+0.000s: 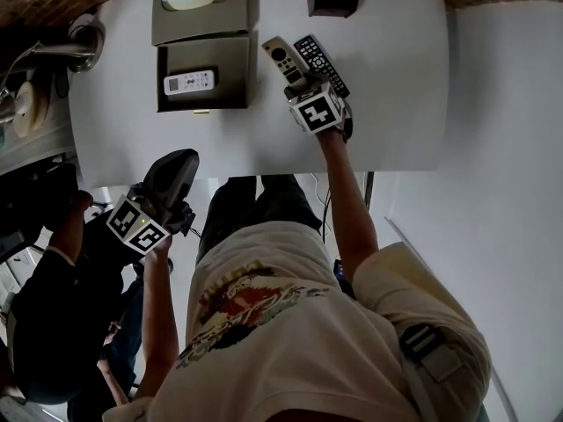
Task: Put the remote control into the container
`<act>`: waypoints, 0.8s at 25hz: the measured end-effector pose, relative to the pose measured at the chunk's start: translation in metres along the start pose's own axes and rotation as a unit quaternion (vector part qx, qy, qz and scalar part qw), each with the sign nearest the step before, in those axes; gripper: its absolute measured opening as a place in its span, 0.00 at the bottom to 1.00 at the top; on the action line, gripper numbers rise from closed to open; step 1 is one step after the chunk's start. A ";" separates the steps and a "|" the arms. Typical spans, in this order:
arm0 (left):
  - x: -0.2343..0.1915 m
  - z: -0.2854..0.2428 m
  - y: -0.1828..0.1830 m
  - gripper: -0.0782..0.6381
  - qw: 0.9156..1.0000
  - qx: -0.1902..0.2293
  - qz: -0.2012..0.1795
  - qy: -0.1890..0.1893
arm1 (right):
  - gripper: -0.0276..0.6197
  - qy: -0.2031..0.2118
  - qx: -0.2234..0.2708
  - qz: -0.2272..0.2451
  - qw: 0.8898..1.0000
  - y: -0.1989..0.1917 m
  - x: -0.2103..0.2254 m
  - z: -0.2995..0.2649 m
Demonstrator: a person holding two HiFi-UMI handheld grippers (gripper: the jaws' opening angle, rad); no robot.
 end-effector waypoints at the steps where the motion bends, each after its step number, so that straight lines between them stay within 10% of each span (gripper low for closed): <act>1: 0.000 0.003 0.001 0.12 1.000 0.002 0.000 0.001 | 0.38 0.007 0.010 -0.011 1.000 0.003 -0.001 0.006; 20: -0.008 0.061 0.022 0.12 0.998 0.059 -0.016 -0.016 | 0.37 -0.021 0.056 0.039 0.997 0.053 -0.039 0.081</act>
Point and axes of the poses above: the fingertips, and each gripper's own axes: z backward along the fingers, x to its right, y out of its top, the point moved 2 cm from there along z, backward along the fingers, and after that the axes turned 12 degrees about -x, right-handed, at the moved point
